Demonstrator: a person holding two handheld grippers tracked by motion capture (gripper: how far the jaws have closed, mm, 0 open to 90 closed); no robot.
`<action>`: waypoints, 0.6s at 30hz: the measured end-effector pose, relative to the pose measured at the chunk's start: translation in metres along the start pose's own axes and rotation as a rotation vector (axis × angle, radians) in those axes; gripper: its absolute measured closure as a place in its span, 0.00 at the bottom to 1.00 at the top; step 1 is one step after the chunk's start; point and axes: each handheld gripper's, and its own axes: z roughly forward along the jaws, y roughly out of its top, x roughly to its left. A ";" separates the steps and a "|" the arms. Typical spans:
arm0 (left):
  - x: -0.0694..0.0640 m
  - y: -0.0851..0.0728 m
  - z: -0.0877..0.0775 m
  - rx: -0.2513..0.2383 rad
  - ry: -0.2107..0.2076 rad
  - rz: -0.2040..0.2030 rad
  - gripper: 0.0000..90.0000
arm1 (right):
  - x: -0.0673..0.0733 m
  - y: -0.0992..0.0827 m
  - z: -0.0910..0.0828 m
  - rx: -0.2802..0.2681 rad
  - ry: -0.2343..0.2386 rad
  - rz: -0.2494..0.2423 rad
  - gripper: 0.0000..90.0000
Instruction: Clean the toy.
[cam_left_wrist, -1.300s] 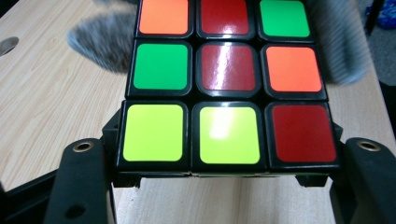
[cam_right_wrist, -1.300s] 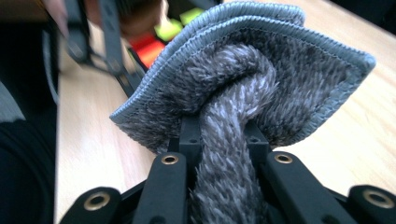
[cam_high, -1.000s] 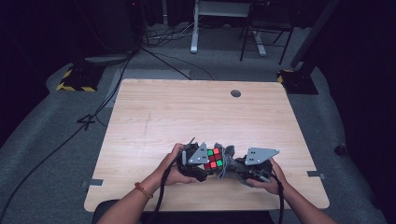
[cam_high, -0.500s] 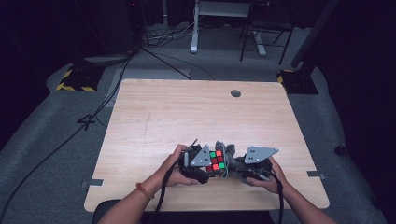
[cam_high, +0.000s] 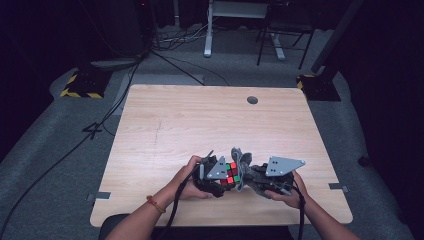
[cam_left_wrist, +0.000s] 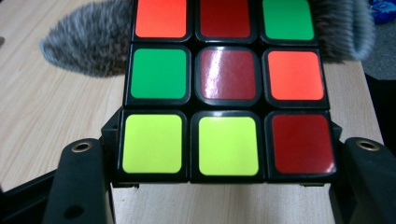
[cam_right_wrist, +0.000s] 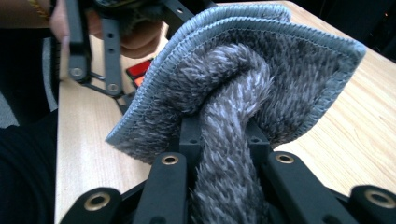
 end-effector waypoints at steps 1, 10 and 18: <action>0.000 0.000 -0.001 -0.013 -0.005 0.004 0.37 | -0.001 -0.001 0.001 0.010 -0.004 0.004 0.85; 0.006 0.002 -0.015 -0.057 0.015 -0.010 0.37 | -0.002 -0.016 0.015 0.118 0.030 0.017 0.85; 0.006 -0.001 -0.009 -0.017 0.018 -0.005 0.37 | 0.005 -0.004 -0.006 0.009 0.028 -0.016 0.85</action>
